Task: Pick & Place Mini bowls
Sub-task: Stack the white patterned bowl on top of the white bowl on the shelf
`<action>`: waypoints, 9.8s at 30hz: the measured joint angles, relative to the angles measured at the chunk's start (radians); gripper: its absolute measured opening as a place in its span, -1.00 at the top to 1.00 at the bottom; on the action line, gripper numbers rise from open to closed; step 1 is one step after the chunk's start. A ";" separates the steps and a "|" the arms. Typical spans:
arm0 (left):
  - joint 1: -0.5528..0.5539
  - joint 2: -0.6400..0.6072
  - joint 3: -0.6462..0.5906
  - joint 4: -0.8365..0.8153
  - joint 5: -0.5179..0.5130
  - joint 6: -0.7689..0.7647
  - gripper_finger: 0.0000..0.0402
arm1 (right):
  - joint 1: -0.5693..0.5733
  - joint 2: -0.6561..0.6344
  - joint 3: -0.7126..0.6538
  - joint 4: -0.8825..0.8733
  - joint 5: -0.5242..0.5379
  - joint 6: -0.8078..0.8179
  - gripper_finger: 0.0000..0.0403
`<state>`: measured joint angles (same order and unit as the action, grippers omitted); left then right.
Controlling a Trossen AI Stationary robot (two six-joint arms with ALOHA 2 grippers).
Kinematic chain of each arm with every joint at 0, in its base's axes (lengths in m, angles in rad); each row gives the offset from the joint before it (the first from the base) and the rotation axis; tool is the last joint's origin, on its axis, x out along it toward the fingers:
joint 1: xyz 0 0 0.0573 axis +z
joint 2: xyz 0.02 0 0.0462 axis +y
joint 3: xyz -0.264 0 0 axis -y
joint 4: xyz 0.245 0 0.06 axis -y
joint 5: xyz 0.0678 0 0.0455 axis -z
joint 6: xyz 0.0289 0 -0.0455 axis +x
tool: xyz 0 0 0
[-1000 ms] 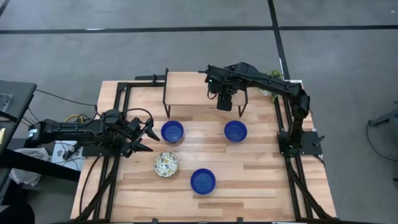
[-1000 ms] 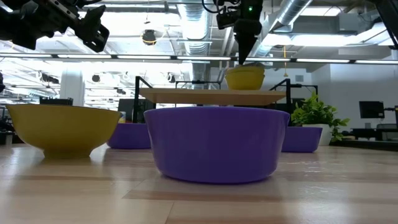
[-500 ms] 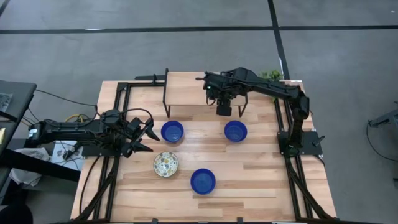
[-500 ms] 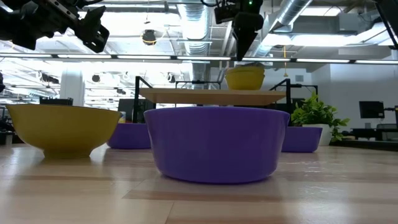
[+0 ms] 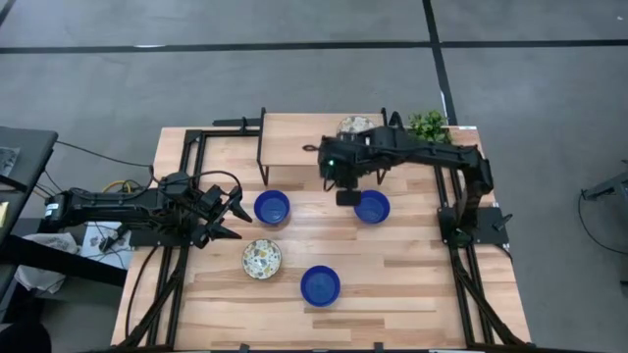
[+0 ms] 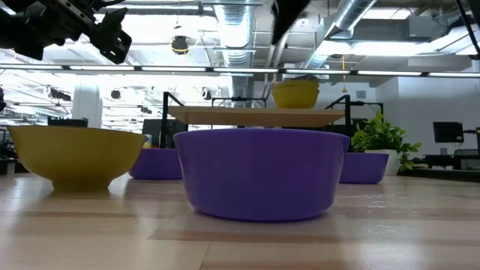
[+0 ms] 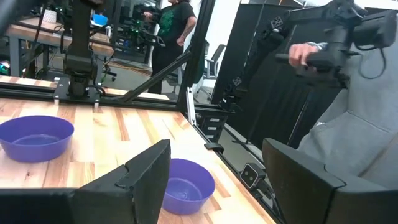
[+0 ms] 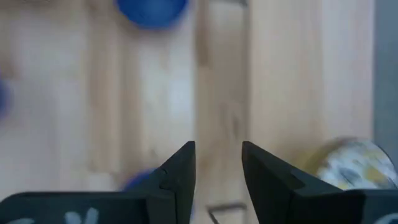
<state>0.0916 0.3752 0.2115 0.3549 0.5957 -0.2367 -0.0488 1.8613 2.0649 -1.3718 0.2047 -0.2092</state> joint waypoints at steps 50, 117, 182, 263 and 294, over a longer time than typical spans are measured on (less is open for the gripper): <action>0.002 -0.005 0.000 0.014 0.130 -0.007 -0.26 | 0.255 0.258 -0.011 0.411 -0.293 -0.242 0.28; -0.001 0.130 0.000 0.070 0.025 -0.187 -0.26 | 0.172 0.013 -0.005 0.341 -0.235 -0.077 0.97; -0.001 0.151 0.000 0.110 -0.095 -0.293 -0.26 | 0.040 -1.107 -1.093 0.881 -0.253 0.372 1.00; -0.283 0.744 0.564 -0.924 -0.420 -0.053 -0.26 | 0.152 -1.725 -1.642 1.180 0.004 0.541 1.00; -0.423 0.952 0.766 -1.062 -0.525 -0.174 -0.26 | 0.152 -1.725 -1.642 1.116 0.008 0.541 1.00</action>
<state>-0.3312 1.3273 0.9779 -0.7072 0.0711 -0.4103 0.1032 0.1360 0.4229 -0.2554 0.2123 0.3322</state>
